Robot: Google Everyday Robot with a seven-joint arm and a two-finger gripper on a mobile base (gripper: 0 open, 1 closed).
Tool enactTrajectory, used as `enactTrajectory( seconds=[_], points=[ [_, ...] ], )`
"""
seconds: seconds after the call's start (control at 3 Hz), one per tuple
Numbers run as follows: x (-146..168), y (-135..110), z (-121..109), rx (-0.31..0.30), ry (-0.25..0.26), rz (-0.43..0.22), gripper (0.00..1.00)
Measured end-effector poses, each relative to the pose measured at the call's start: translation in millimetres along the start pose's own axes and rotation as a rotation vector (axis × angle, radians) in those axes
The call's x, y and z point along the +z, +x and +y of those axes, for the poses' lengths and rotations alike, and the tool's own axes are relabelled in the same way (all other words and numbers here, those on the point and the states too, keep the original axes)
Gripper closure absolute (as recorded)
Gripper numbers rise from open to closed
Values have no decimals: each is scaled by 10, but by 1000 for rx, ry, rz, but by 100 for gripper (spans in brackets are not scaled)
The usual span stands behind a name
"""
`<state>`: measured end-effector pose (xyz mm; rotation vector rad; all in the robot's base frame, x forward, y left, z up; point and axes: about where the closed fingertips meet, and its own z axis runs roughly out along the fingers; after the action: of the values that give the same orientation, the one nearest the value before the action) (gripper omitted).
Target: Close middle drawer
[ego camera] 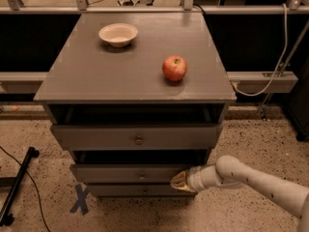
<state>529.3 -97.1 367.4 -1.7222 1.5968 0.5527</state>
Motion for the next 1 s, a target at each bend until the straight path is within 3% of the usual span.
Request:
enactTrajectory(
  seconds=[1.0],
  points=[
    [113,-94,-174,-18,10,-12,100]
  ],
)
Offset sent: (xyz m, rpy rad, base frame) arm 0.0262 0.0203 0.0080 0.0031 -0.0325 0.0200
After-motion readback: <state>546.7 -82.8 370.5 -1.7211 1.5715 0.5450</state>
